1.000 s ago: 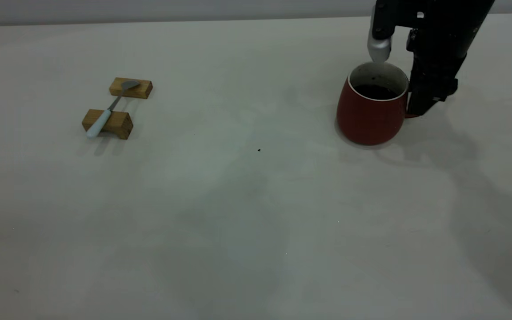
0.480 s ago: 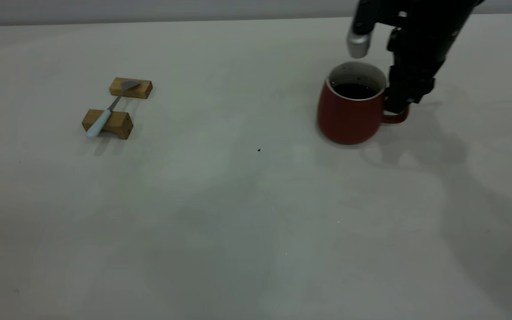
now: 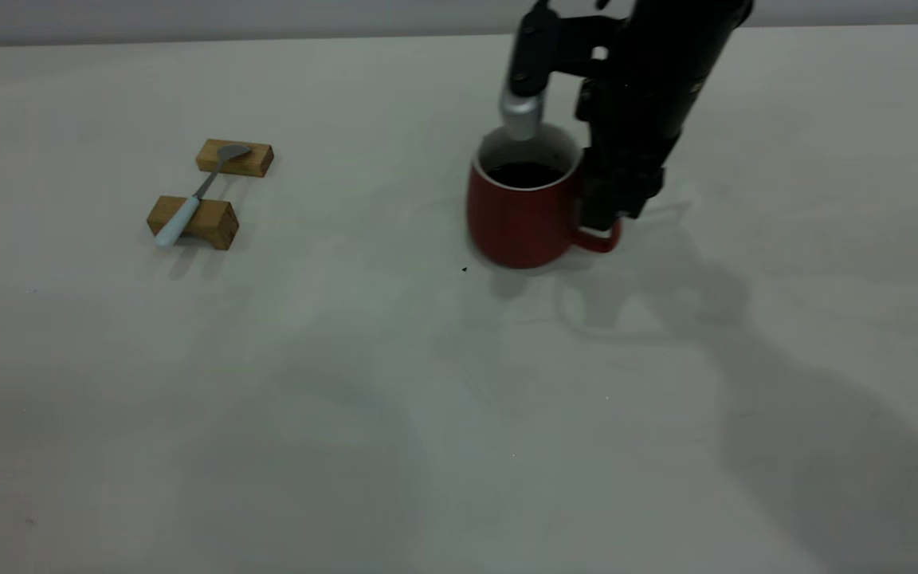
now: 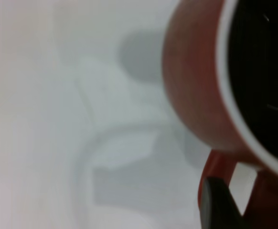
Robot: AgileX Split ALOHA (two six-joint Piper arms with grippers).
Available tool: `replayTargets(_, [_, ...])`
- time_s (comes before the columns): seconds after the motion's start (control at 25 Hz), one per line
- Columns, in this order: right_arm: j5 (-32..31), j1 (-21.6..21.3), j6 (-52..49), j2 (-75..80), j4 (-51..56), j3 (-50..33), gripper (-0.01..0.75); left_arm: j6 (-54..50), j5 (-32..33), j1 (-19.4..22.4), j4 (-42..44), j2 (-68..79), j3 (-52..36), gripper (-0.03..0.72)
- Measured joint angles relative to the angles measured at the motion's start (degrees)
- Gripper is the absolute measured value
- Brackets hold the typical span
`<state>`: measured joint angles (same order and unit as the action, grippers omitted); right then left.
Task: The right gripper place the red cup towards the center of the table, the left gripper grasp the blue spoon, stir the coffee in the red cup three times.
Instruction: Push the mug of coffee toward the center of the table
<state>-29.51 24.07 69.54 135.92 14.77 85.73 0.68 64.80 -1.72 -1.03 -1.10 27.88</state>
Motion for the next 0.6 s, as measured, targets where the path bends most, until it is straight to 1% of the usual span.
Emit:
replayTargets(0.44, [1.69,5.87,-0.05,0.2,5.61,0.0,0.337,0.0,0.0,0.0,0.0,0.0,0.0,0.498])
replayTargets(0.52, [1.69,6.19,-0.56,0.2,7.09,0.0,0.358,0.0,0.0,0.0,0.0,0.0,0.0,0.498])
replayTargets(0.6, [1.64,6.24,-2.09,0.2,8.1,0.0,0.404,0.0,0.0,0.0,0.0,0.0,0.0,0.498])
